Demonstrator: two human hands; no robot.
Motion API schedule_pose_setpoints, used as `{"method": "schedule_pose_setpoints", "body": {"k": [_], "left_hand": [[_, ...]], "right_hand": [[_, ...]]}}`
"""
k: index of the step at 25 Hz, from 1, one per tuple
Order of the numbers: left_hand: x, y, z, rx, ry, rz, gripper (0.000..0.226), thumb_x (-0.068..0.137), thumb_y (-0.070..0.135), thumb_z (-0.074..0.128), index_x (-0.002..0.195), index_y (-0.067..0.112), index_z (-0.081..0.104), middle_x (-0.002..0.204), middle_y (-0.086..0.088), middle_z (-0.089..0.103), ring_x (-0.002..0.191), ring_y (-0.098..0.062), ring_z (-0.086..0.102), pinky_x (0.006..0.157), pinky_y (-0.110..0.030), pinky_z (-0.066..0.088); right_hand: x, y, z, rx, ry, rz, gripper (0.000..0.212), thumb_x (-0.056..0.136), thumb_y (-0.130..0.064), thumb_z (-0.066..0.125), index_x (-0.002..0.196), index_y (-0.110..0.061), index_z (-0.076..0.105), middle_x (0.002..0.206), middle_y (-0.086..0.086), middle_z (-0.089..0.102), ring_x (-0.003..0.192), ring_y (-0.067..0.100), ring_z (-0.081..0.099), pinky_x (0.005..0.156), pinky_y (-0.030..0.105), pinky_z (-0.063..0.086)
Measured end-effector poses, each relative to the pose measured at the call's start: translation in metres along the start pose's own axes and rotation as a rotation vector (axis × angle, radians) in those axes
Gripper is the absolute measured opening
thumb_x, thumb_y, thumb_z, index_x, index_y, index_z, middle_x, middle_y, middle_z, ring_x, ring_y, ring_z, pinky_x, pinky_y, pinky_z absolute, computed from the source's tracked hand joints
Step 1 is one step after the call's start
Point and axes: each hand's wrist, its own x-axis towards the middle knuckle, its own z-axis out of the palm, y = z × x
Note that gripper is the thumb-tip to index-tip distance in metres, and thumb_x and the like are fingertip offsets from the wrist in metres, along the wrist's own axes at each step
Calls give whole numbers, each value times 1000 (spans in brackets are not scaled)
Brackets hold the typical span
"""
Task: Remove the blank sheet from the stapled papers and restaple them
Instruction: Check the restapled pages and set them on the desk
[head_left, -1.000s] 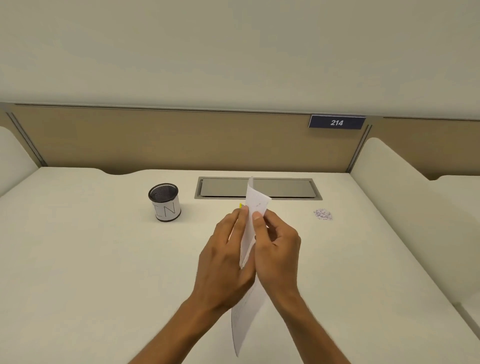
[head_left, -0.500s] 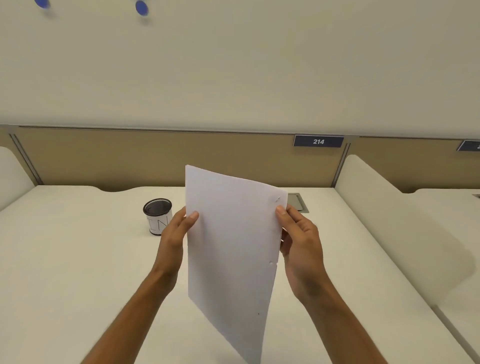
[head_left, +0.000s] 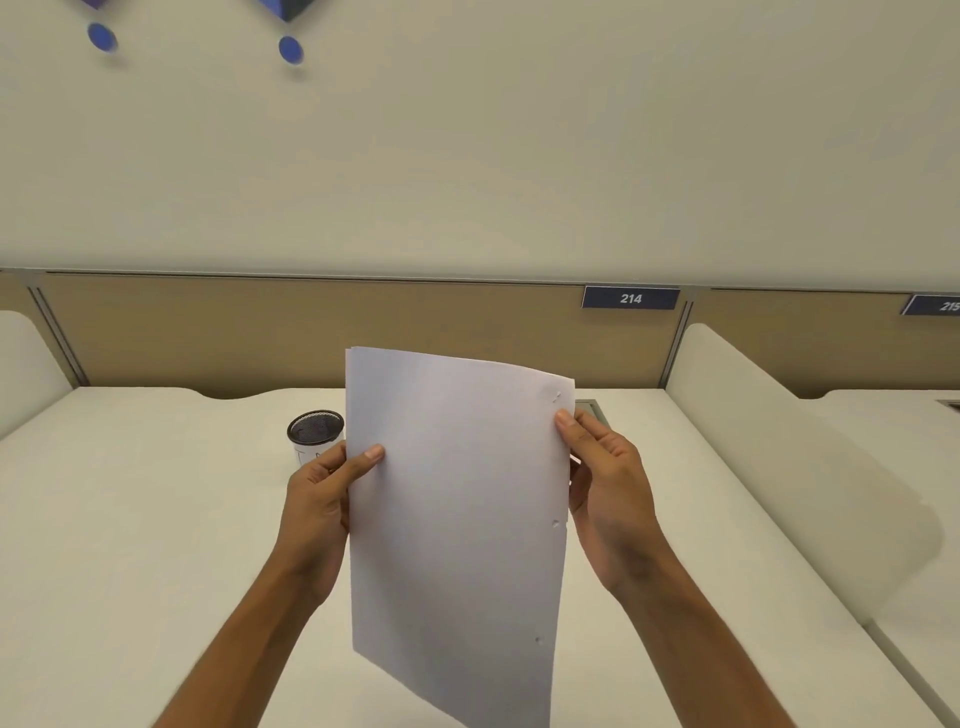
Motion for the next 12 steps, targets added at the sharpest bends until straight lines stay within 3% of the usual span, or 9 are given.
{"method": "schedule_pose_setpoints", "body": {"k": [3, 5, 7, 10, 12], "left_hand": [[6, -4, -3, 70, 2, -5, 31, 81, 18, 70, 110, 9, 69, 110, -7, 73, 97, -23, 66, 82, -33, 53], [10, -9, -3, 311, 117, 72, 35, 84, 20, 73, 117, 15, 64, 116, -3, 69, 102, -16, 63, 89, -34, 50], [1, -10, 3, 540, 227, 173, 56, 80, 35, 76, 130, 23, 54, 129, 4, 57, 116, -10, 54, 96, -31, 45], [-31, -19, 16, 621, 4, 272, 84, 62, 62, 70, 137, 34, 45, 137, 24, 46, 124, 5, 45, 94, -23, 44], [-52, -28, 26, 758, -200, 227, 98, 60, 73, 68, 145, 43, 30, 143, 34, 36, 128, 7, 42, 98, -25, 46]], "right_hand": [[3, 1, 4, -88, -3, -44, 24, 98, -19, 49, 96, -15, 73, 86, -2, 73, 74, 12, 63, 63, 25, 53], [6, 2, 8, -171, 7, -111, 26, 99, -17, 49, 91, -17, 73, 81, -3, 73, 70, 11, 64, 59, 24, 54], [10, 5, 14, -267, 30, -191, 27, 99, -14, 50, 86, -20, 73, 77, -1, 73, 69, 12, 64, 59, 32, 56], [18, 16, 21, -365, 41, -258, 24, 98, -16, 52, 86, -14, 72, 81, 12, 71, 71, 19, 63, 62, 45, 57], [20, 21, 29, -368, 22, -270, 21, 98, -18, 53, 94, -9, 71, 83, 9, 71, 76, 18, 67, 59, 40, 60]]}}
